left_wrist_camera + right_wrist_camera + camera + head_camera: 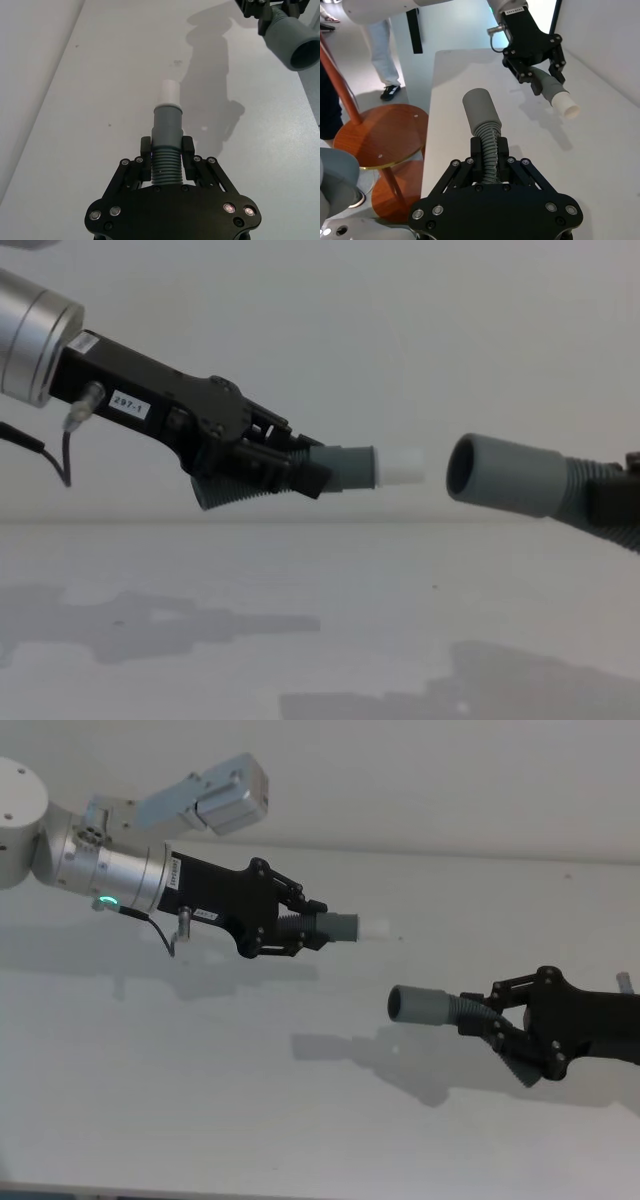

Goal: Use both hands to pick up one end of the pipe from the table, align the ends, and insert them.

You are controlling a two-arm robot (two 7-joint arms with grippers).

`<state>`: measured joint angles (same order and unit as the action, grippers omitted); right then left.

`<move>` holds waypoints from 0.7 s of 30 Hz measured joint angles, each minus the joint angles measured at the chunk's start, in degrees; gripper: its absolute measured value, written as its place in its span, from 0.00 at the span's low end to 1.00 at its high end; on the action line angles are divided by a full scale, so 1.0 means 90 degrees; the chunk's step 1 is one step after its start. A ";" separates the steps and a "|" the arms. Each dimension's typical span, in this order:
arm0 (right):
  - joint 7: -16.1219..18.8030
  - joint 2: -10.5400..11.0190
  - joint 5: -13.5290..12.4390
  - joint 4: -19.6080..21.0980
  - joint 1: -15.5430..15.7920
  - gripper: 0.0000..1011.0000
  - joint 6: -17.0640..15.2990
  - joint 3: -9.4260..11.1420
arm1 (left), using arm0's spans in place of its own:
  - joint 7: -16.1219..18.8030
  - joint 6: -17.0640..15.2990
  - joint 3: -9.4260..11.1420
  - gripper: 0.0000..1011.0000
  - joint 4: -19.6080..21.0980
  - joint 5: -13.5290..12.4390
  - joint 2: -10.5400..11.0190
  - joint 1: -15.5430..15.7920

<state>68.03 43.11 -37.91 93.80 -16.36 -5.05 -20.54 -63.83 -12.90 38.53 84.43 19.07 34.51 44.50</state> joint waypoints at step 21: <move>-0.0881 0.0030 0.0417 0.0023 0.0001 0.17 -0.0131 -0.0114 | -0.0195 -0.0058 0.0295 0.34 0.0028 -0.0089 0.0064 0.0194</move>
<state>60.10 43.38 -34.15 94.00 -16.35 -6.23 -21.56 -65.58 -13.43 41.19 84.68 18.27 35.09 46.24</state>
